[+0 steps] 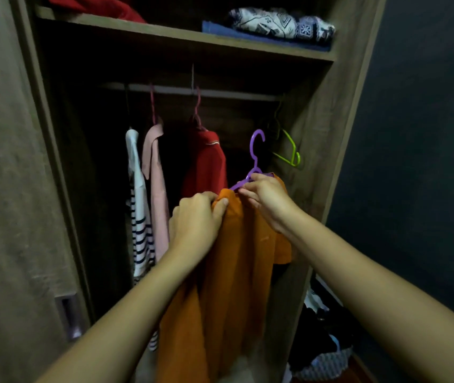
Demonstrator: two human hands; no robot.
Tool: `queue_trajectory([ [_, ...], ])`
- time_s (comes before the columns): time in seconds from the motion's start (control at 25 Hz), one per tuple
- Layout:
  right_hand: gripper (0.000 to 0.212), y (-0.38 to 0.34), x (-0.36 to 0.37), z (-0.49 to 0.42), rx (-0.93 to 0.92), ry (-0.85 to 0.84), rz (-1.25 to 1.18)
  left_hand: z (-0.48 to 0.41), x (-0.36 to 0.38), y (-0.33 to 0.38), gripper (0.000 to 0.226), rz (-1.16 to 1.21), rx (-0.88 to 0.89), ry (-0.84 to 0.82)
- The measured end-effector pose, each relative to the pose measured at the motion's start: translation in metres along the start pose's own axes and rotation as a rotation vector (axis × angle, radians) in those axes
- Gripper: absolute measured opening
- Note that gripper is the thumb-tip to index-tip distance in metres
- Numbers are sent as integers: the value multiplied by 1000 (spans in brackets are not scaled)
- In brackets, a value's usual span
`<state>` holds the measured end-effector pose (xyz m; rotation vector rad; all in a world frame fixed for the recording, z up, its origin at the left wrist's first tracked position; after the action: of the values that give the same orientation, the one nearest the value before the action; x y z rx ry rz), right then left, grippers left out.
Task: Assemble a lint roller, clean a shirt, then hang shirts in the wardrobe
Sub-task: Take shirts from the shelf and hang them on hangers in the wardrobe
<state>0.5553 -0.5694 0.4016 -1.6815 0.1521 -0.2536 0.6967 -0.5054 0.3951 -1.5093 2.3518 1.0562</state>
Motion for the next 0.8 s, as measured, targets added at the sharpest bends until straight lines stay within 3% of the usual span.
queue_trajectory([
  [0.08,17,-6,-7,-23,-2,35,8,-17,9,13,43,23,13,-16],
  [0.28,19,-16,-14,-68,-44,68,54,-86,47,11,32,76,-74,135],
  [0.32,17,-18,-13,-75,-97,51,111,-105,63,7,32,97,-100,123],
  [0.4,33,-21,-11,-92,-188,35,220,-145,95,0,40,146,-175,85],
  [0.56,38,-28,-9,-133,-246,37,276,-192,136,-12,77,223,-423,-63],
  [0.64,47,-32,-6,-152,-281,6,327,-195,149,-14,77,196,-431,-154],
  [0.8,53,-47,22,-191,-318,-36,392,-199,153,-26,74,144,-390,-155],
])
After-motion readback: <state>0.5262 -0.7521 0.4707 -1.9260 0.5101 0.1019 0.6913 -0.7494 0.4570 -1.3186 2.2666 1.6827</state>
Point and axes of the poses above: each hand's wrist, its own z-axis away from the middle knuckle, its own x-axis out of the palm, y = z × x, the point moved 4 cm from there along -z, towards the middle knuckle, and after that the axes turned 14 degrees about y, right-handed, at the moved point
